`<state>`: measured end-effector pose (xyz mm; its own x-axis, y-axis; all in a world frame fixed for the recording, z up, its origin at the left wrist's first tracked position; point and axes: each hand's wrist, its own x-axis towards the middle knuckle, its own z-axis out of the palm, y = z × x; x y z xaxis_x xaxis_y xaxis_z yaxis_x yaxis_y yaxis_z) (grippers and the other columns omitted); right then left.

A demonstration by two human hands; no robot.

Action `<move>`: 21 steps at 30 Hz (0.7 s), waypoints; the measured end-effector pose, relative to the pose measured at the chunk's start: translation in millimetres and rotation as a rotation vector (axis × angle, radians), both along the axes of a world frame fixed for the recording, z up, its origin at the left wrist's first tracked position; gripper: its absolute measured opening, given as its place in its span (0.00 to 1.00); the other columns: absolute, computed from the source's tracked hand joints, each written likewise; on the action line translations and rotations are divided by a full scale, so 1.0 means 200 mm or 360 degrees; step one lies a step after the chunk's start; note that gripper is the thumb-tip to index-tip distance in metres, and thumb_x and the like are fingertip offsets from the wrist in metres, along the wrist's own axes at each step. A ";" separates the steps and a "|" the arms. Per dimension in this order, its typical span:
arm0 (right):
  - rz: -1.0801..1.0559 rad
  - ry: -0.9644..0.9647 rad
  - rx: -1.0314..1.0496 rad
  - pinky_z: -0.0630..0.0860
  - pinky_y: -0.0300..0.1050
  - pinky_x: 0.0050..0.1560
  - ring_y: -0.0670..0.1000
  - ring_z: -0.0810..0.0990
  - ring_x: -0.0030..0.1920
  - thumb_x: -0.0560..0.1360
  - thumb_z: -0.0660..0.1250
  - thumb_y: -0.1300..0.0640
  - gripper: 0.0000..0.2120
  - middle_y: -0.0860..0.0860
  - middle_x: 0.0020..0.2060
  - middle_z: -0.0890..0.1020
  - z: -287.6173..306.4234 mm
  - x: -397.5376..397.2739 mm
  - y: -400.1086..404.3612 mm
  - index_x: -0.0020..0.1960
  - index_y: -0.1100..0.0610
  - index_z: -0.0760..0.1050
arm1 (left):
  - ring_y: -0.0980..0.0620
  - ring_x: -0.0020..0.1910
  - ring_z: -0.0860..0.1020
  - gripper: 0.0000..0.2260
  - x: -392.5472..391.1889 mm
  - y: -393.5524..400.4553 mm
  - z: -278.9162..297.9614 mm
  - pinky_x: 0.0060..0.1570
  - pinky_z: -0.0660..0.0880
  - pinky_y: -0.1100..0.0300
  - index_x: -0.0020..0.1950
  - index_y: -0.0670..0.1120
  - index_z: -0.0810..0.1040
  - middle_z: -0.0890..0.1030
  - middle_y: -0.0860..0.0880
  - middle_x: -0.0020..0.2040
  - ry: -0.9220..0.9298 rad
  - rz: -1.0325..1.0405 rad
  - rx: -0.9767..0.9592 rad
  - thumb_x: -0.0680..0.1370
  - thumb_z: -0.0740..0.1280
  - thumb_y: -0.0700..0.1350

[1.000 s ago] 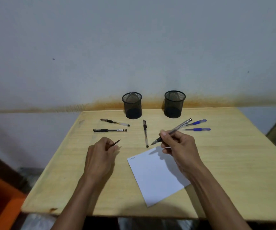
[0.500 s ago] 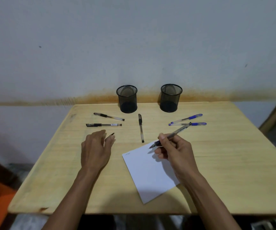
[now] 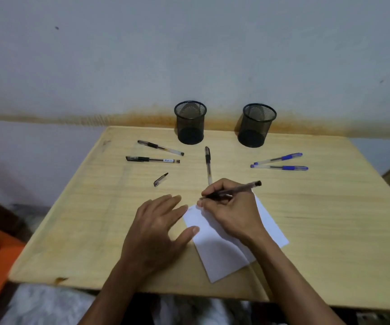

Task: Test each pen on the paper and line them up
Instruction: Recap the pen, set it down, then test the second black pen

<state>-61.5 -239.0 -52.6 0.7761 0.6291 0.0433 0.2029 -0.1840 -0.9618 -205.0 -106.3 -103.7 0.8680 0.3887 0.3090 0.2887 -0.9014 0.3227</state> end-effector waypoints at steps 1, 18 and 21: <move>0.0003 -0.0029 -0.0007 0.84 0.40 0.44 0.47 0.87 0.40 0.68 0.77 0.67 0.07 0.50 0.37 0.87 -0.01 0.01 0.02 0.43 0.58 0.82 | 0.47 0.65 0.77 0.24 0.00 0.00 0.00 0.63 0.72 0.45 0.61 0.49 0.83 0.80 0.48 0.64 -0.0008 -0.0003 0.0009 0.74 0.65 0.64; 0.0025 -0.0364 -0.0081 0.74 0.45 0.31 0.43 0.75 0.29 0.61 0.76 0.53 0.11 0.43 0.25 0.78 -0.17 0.09 0.07 0.29 0.45 0.73 | 0.51 0.72 0.70 0.25 0.00 0.01 0.00 0.70 0.65 0.43 0.64 0.52 0.79 0.76 0.50 0.70 0.0059 0.0003 -0.0121 0.75 0.62 0.66; 0.0022 -0.0410 -0.0070 0.74 0.44 0.31 0.44 0.76 0.29 0.62 0.76 0.53 0.09 0.46 0.26 0.79 -0.18 0.09 0.08 0.30 0.51 0.75 | 0.51 0.72 0.70 0.25 0.00 0.00 0.01 0.71 0.64 0.44 0.64 0.51 0.79 0.76 0.51 0.70 0.0045 0.0006 -0.0127 0.75 0.62 0.66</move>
<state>-44.0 -224.0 -89.5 0.7345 0.6451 0.2108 0.4426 -0.2199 -0.8693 -204.4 -106.2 -101.6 0.8743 0.4146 0.2523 0.3023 -0.8719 0.3853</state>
